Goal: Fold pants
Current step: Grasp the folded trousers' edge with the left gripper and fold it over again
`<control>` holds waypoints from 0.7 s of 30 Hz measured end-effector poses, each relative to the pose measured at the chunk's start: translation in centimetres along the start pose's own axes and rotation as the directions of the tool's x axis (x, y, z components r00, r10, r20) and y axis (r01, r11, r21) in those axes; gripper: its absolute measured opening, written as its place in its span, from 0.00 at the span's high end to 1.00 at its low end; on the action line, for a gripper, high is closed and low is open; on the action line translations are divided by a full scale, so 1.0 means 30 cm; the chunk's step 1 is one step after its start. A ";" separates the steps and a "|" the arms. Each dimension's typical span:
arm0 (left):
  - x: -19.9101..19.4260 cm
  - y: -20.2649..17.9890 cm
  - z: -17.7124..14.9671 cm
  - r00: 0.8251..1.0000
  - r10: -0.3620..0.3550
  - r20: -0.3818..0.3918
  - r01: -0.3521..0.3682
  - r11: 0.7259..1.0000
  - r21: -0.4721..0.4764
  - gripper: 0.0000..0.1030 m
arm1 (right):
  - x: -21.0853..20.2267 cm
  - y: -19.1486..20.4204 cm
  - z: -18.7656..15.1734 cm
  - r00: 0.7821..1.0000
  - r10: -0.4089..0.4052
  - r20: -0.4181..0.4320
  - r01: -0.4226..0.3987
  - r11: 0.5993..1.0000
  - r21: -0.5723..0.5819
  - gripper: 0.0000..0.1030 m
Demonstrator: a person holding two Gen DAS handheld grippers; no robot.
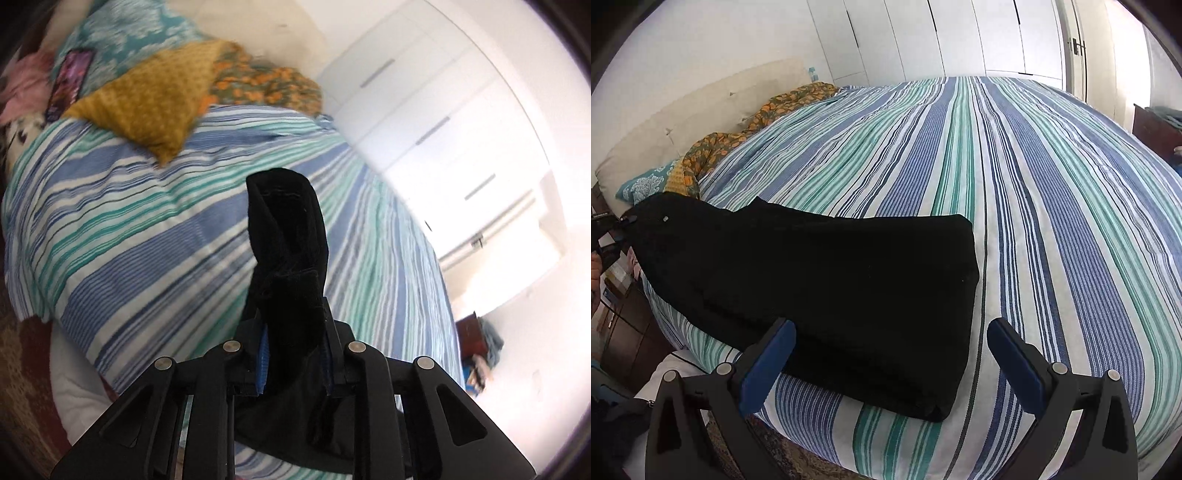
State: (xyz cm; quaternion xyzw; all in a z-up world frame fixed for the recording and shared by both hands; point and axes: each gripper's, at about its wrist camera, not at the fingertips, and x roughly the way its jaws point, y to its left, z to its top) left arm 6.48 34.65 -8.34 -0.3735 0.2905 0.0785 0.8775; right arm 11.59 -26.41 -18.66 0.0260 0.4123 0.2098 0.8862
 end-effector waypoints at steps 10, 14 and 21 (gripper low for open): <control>0.133 -0.582 -0.310 0.971 -0.103 -0.215 0.175 0.920 0.351 0.80 | -0.087 -0.065 0.044 0.994 -0.009 0.111 0.001 0.997 0.077 0.01; 0.228 -0.720 -0.504 0.937 -0.076 -0.341 0.231 0.868 0.440 0.80 | -0.126 -0.139 0.053 0.986 -0.055 0.155 0.029 0.986 0.167 0.00; 0.440 -0.868 -0.856 0.908 0.131 -0.398 0.210 0.681 0.702 0.74 | -0.156 -0.259 0.055 0.977 -0.099 0.187 0.034 0.946 0.322 0.00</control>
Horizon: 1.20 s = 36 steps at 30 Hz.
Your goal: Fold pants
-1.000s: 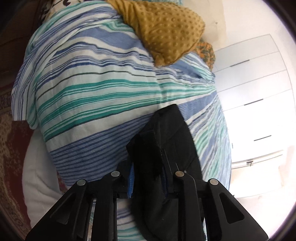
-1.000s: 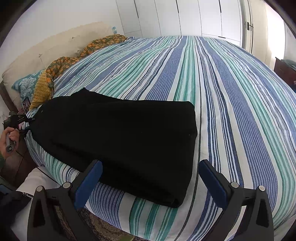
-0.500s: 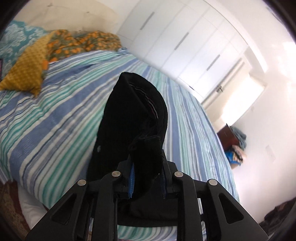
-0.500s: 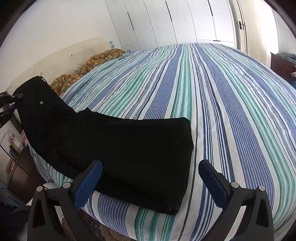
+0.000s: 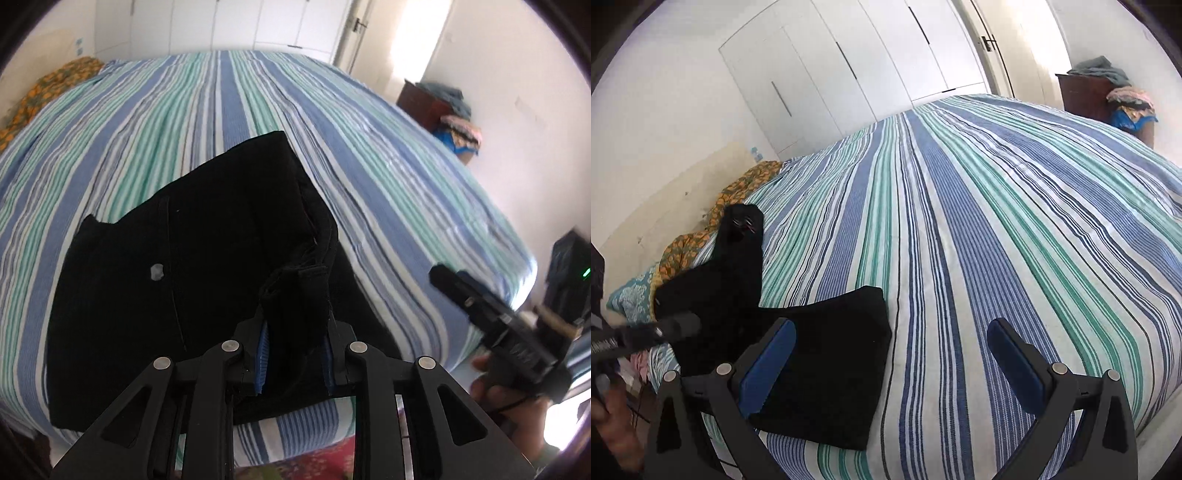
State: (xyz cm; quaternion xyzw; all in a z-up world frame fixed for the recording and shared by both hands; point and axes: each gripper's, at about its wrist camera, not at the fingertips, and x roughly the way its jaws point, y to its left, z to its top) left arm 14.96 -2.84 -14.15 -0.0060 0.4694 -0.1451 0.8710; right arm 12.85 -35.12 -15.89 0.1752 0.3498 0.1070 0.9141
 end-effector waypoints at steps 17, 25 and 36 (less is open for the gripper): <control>-0.272 0.417 -0.099 0.928 0.359 0.102 -0.345 0.930 -0.129 0.31 | 0.086 -0.083 0.038 0.904 0.416 -0.098 -0.369 0.875 0.314 0.04; -0.020 0.336 -0.248 0.978 0.197 -0.063 -0.203 0.972 -0.119 0.53 | 0.331 0.052 0.036 0.745 0.435 -0.506 -0.349 0.900 0.260 0.16; -0.168 0.377 -0.211 0.986 0.167 -0.024 -0.169 0.972 -0.167 0.53 | 0.421 0.241 0.037 0.732 0.323 -0.599 -0.356 0.932 0.068 0.76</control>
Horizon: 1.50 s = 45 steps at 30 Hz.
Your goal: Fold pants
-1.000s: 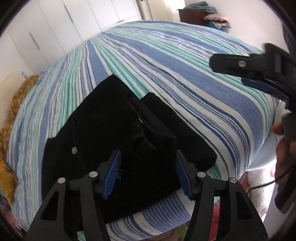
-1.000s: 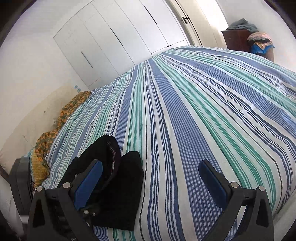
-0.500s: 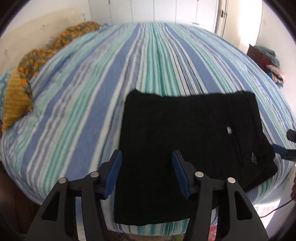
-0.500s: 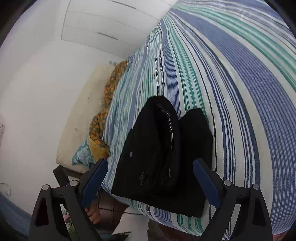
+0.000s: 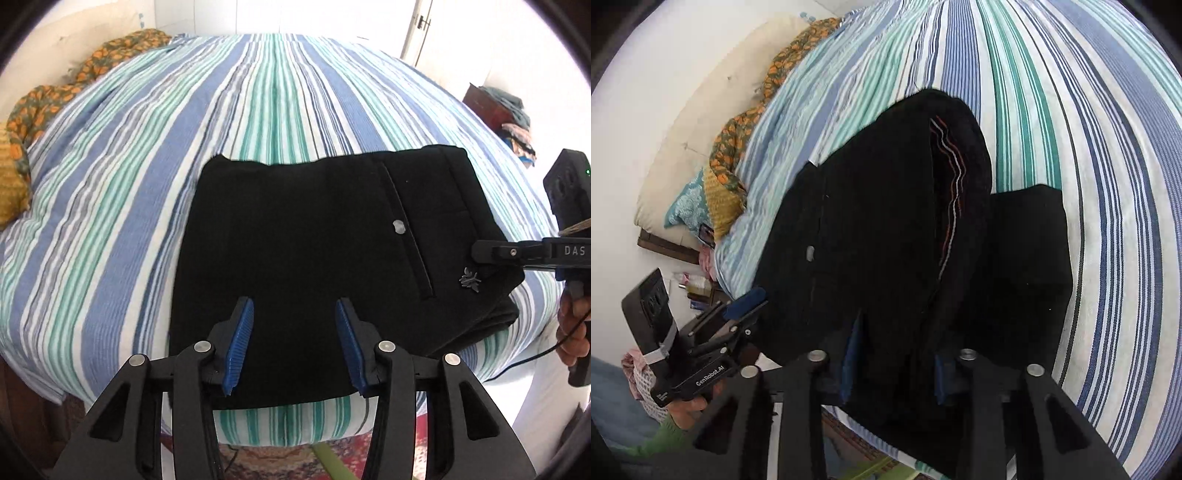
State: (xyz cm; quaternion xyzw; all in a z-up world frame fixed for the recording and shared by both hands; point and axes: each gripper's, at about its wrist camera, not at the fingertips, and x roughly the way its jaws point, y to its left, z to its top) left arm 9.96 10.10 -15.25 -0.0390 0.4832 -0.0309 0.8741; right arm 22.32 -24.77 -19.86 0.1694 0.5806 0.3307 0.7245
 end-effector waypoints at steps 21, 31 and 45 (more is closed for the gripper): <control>0.047 -0.113 -0.042 0.997 0.072 -0.008 -0.071 0.989 0.129 0.38 | -0.339 0.167 0.003 0.936 -0.136 0.324 0.227 0.939 -0.260 0.48; 0.061 -0.123 -0.067 0.998 0.057 -0.012 -0.055 0.988 0.144 0.37 | 0.007 -0.020 0.021 0.950 -0.250 0.187 0.283 0.943 -0.178 0.55; 0.070 -0.130 -0.088 0.999 0.040 -0.019 -0.038 0.993 0.109 0.33 | -0.169 0.159 -0.302 0.940 -0.228 0.254 0.292 0.923 -0.251 0.55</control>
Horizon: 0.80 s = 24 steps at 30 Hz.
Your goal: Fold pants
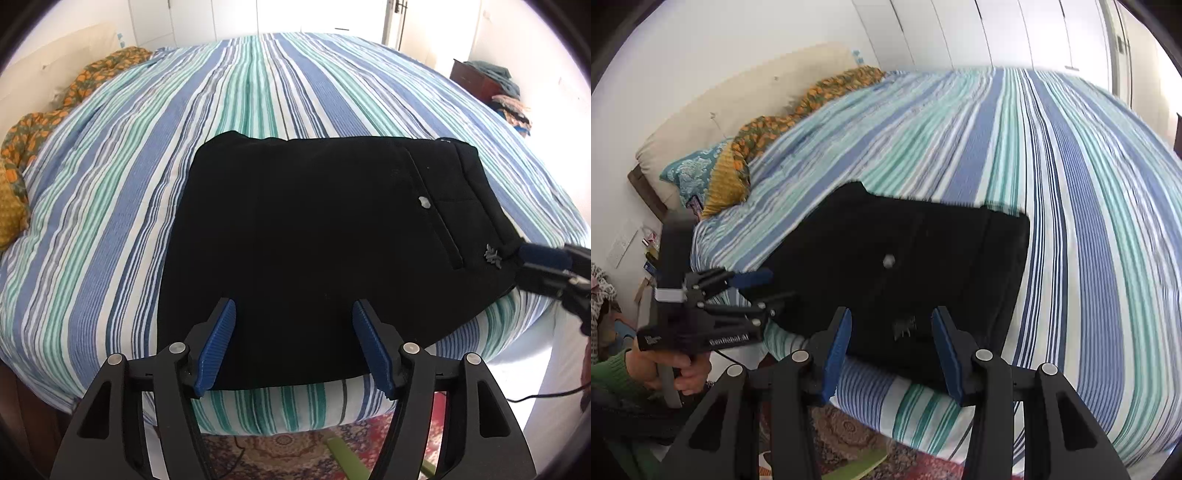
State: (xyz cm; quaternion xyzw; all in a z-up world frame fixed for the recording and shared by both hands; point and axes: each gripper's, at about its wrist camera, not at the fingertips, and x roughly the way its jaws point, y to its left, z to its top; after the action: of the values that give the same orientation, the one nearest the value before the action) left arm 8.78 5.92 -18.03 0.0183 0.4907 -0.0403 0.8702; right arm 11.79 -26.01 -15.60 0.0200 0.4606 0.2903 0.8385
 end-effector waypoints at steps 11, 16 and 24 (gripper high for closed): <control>0.009 -0.006 -0.008 1.000 0.001 0.002 -0.001 1.000 -0.002 0.30 | 0.044 -0.058 -0.078 1.000 0.005 0.017 -0.007 0.992 0.123 0.55; 0.010 -0.006 -0.008 1.000 0.001 0.002 -0.001 1.000 -0.002 0.30 | 0.044 -0.062 -0.084 0.999 0.013 0.029 -0.017 0.989 0.147 0.55; 0.011 -0.006 -0.009 1.000 -0.002 0.000 0.002 1.000 -0.005 0.29 | 0.042 -0.065 -0.083 0.999 0.018 0.033 -0.023 0.988 0.154 0.55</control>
State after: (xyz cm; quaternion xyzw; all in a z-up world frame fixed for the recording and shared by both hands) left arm 8.69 5.76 -18.44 0.0157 0.4908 -0.0398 0.8702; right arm 11.26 -27.56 -18.58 0.0942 0.4683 0.2620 0.8386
